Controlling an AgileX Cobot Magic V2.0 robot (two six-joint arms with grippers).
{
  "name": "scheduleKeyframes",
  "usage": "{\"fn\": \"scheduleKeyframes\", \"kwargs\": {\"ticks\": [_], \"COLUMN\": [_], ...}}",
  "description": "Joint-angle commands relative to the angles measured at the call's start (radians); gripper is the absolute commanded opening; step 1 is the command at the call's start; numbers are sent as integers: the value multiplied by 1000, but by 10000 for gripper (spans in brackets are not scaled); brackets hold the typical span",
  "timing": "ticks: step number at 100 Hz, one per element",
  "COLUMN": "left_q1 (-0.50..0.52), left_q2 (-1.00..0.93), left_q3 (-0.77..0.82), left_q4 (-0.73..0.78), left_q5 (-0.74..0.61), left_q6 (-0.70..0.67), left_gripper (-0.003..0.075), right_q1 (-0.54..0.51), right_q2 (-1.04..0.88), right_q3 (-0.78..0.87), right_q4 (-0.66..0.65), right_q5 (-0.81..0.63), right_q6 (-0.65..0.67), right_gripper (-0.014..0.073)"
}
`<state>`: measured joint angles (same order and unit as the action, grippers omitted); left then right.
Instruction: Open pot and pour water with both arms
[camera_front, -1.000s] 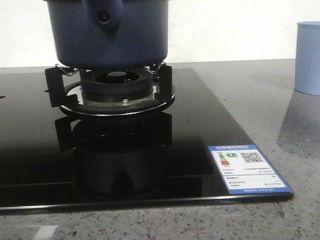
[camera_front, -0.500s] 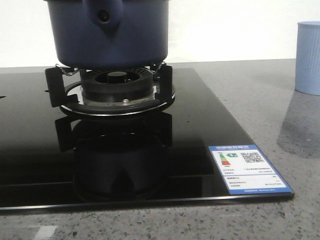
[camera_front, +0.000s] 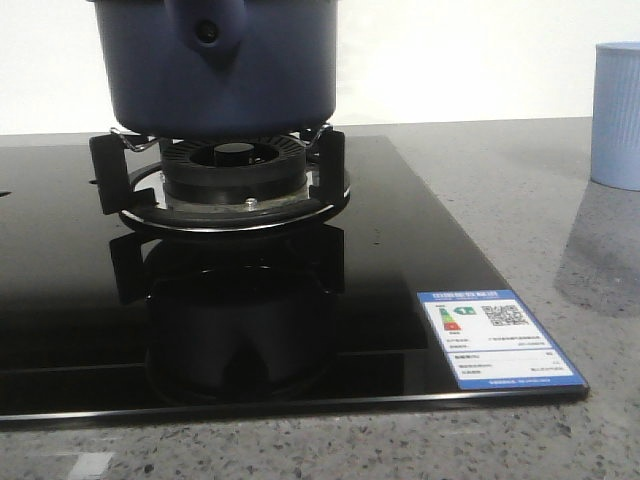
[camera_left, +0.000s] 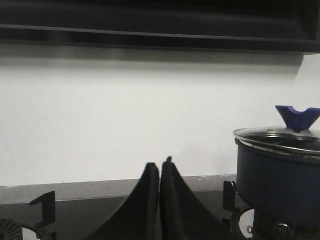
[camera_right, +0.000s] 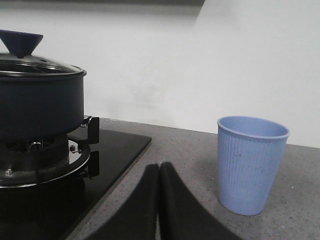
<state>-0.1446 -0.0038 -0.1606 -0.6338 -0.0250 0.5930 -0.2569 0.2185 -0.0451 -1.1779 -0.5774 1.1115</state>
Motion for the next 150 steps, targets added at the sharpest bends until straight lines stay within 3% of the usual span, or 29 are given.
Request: {"fn": "scheduleKeyframes", "kwargs": {"ticks": [1,35,48,71,86,150], "left_q1": [0,0,0,106,187,188], "left_q2": [-18,-18,-18,-18,-29,-29], "left_q3": [-27,-23,3,96,172,170], "left_q4": [-7,-1,253,556,567,577], "left_q5": [-56,-56,-48,-3,14,67], "left_q6": [-7,-7,-27,-453,-530,-534], "left_gripper": [-20,-20,-20,-20,-20,-20], "right_q1": [1,1,1,1,1,1], "right_q2": [7,7,7,7,7,7], "right_q3": [-23,-23,-23,-23,-23,-23], "right_q4": [28,28,28,28,28,28], "right_q5": [-18,-18,-18,-18,-18,-18], "right_q6": [-1,-1,-1,-1,-1,-1], "right_gripper": [-49,-49,-49,-49,-49,-49]}}
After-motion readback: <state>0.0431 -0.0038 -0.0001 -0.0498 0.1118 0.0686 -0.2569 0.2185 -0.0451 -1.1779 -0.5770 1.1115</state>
